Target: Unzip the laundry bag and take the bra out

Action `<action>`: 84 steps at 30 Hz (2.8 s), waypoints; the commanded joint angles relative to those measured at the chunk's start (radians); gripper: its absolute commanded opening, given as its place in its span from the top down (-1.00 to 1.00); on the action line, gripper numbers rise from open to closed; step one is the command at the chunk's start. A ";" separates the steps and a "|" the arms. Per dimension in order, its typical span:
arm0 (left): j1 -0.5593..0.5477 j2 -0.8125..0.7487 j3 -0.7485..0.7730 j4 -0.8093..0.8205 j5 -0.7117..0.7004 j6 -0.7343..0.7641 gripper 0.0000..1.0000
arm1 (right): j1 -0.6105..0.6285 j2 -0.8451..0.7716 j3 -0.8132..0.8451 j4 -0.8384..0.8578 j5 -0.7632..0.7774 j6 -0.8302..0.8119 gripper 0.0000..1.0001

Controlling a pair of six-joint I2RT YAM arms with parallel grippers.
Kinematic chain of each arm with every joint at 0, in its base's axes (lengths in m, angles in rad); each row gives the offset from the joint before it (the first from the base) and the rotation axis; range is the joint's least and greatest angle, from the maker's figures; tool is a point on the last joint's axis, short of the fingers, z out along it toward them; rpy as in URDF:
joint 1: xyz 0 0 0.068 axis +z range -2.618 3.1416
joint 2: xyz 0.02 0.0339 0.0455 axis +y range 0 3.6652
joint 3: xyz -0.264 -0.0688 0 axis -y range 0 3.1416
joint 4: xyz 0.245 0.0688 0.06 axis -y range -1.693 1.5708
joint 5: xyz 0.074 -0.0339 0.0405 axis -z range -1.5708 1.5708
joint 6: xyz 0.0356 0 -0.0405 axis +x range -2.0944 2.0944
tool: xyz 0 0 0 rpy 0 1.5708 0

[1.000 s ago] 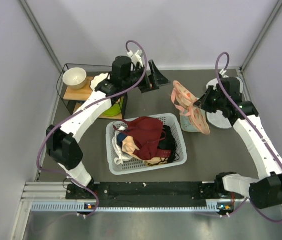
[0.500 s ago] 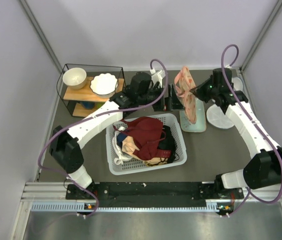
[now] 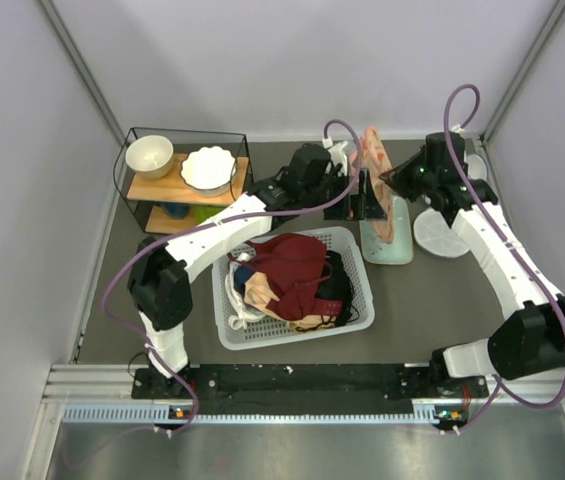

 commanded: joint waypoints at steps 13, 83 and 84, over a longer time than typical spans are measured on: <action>-0.019 0.018 0.115 -0.033 -0.114 0.053 1.00 | 0.018 -0.159 0.038 0.034 0.014 -0.171 0.82; 0.305 -0.043 0.114 0.302 0.641 -0.198 1.00 | -0.358 0.116 -0.261 1.056 -0.765 0.358 -0.71; 0.305 -0.046 0.109 0.302 0.647 -0.195 1.00 | -0.355 0.121 -0.259 1.059 -0.753 0.356 -0.62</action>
